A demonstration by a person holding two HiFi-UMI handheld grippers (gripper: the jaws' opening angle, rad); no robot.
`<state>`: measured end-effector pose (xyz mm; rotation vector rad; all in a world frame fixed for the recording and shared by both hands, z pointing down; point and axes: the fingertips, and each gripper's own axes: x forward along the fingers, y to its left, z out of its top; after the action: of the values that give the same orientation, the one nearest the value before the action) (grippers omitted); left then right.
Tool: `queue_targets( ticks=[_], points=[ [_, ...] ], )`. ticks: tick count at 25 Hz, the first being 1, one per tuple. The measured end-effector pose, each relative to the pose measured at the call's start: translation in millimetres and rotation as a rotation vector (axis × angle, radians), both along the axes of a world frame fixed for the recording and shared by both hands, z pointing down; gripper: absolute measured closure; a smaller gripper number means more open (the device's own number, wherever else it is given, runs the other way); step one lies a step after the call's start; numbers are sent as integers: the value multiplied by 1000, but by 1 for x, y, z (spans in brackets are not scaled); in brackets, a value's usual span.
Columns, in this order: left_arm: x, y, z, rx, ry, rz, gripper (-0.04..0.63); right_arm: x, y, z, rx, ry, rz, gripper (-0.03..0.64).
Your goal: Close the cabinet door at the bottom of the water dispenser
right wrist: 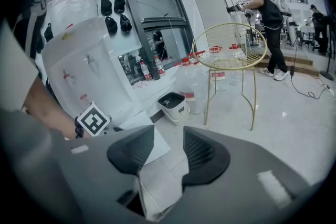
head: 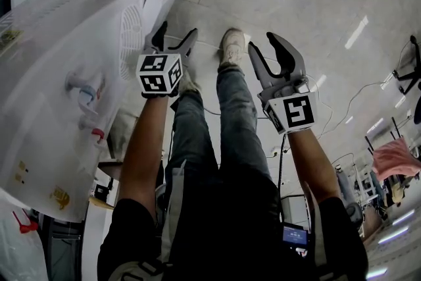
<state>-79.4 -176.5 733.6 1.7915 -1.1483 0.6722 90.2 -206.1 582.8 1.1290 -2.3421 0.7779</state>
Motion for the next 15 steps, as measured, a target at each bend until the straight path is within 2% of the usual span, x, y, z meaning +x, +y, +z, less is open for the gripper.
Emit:
queue_targets(
  ticks=[6,15],
  points=[
    [4,-12,-2,16,-40,25,212,-3,-2,-2,4,-3,2,440],
    [2,-32,-3,30,-127,-8,212,-3,-3,-2,-4,-5,-3,442]
  ],
)
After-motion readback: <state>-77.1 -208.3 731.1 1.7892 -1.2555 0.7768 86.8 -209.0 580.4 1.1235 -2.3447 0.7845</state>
